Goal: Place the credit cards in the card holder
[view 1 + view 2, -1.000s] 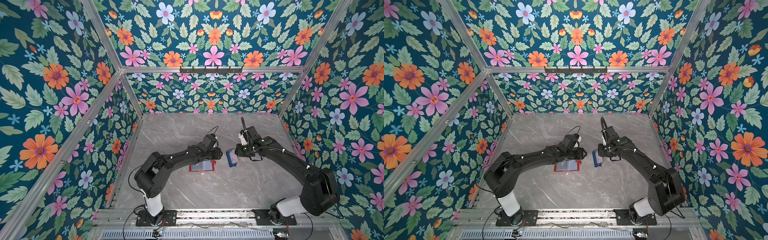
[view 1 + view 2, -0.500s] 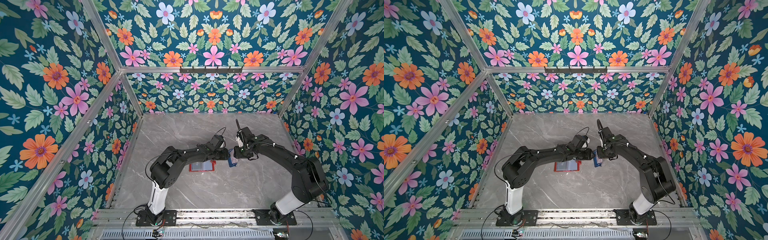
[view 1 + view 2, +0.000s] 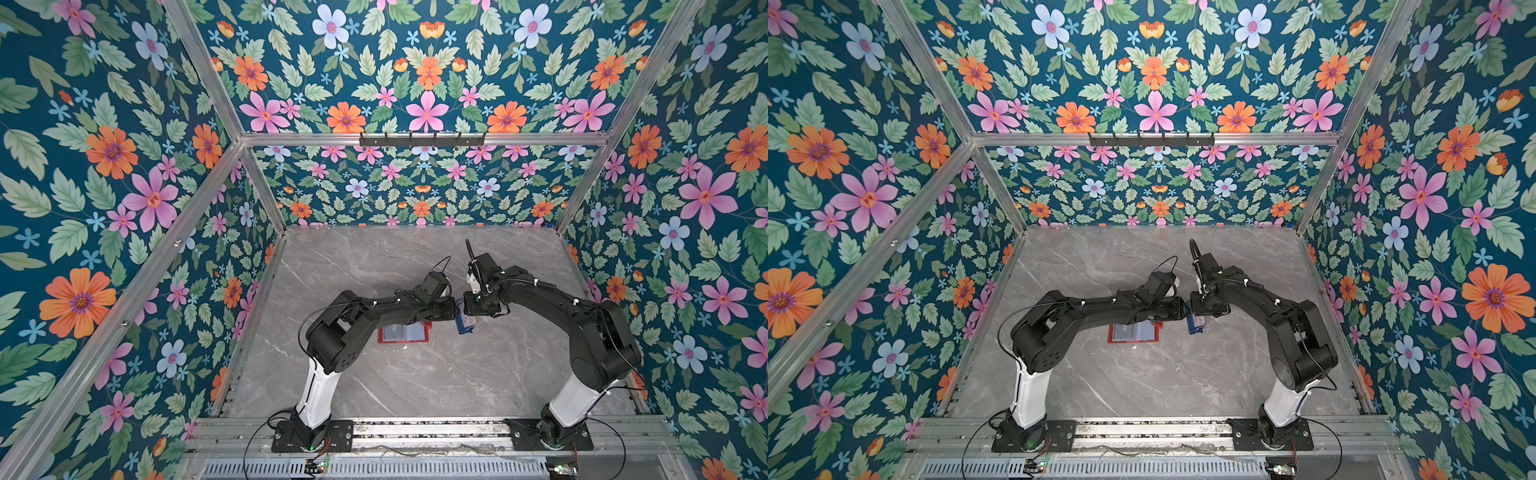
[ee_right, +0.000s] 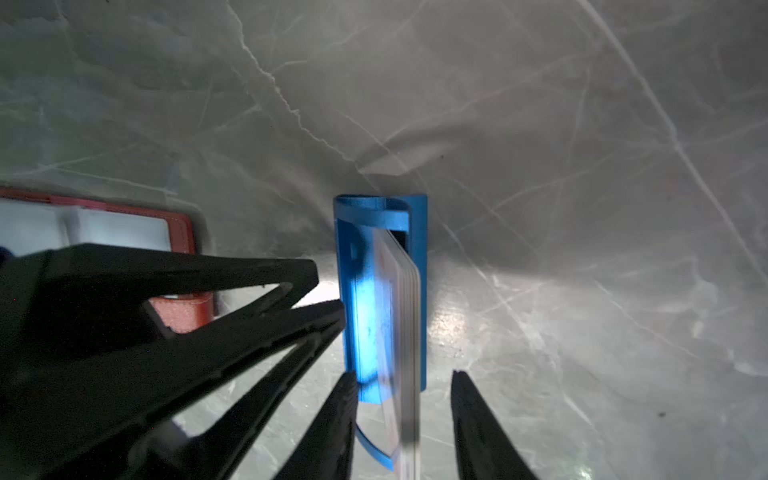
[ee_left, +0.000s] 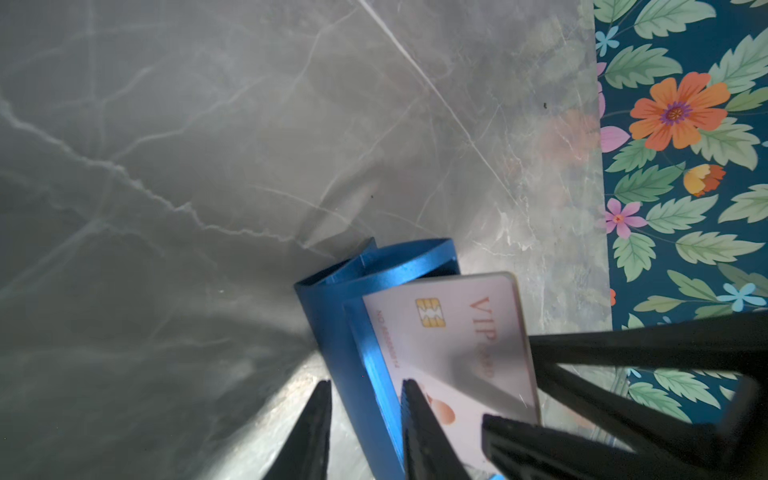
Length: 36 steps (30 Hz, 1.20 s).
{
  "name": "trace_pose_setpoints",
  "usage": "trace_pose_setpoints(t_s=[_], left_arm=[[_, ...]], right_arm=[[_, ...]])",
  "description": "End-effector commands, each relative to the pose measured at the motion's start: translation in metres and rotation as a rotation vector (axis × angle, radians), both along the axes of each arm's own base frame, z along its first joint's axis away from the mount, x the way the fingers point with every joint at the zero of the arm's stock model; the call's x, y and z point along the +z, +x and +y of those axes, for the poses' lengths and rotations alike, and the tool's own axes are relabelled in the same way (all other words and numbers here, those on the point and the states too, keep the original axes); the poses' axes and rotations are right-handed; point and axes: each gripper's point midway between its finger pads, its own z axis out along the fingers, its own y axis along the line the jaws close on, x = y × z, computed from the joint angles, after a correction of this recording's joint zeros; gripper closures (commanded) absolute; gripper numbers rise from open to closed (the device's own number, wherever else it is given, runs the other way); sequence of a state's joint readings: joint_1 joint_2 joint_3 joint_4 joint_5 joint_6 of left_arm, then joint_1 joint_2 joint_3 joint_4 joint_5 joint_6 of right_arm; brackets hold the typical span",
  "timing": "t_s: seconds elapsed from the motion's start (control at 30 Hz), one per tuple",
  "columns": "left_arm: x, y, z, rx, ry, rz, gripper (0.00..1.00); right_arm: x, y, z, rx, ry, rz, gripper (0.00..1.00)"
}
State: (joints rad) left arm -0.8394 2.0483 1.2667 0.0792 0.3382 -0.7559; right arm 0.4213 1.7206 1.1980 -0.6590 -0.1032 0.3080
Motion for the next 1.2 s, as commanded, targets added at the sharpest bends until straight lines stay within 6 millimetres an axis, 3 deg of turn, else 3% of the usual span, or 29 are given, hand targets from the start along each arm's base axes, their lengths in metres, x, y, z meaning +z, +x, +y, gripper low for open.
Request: trace_pose_setpoints(t_s=[0.0, 0.53, 1.17], left_arm=[[0.002, 0.004, -0.004, 0.002, -0.02, -0.011, 0.69], [-0.014, 0.001, 0.0, 0.022, 0.005, 0.02, 0.74], [-0.027, -0.002, 0.007, 0.043, 0.033, 0.047, 0.76]], right_arm=[[-0.003, -0.001, 0.001, 0.009, -0.004, 0.017, 0.61], [-0.017, 0.0, 0.0, 0.0, -0.022, 0.042, 0.63], [-0.018, 0.0, -0.012, -0.022, -0.088, 0.052, 0.64]])
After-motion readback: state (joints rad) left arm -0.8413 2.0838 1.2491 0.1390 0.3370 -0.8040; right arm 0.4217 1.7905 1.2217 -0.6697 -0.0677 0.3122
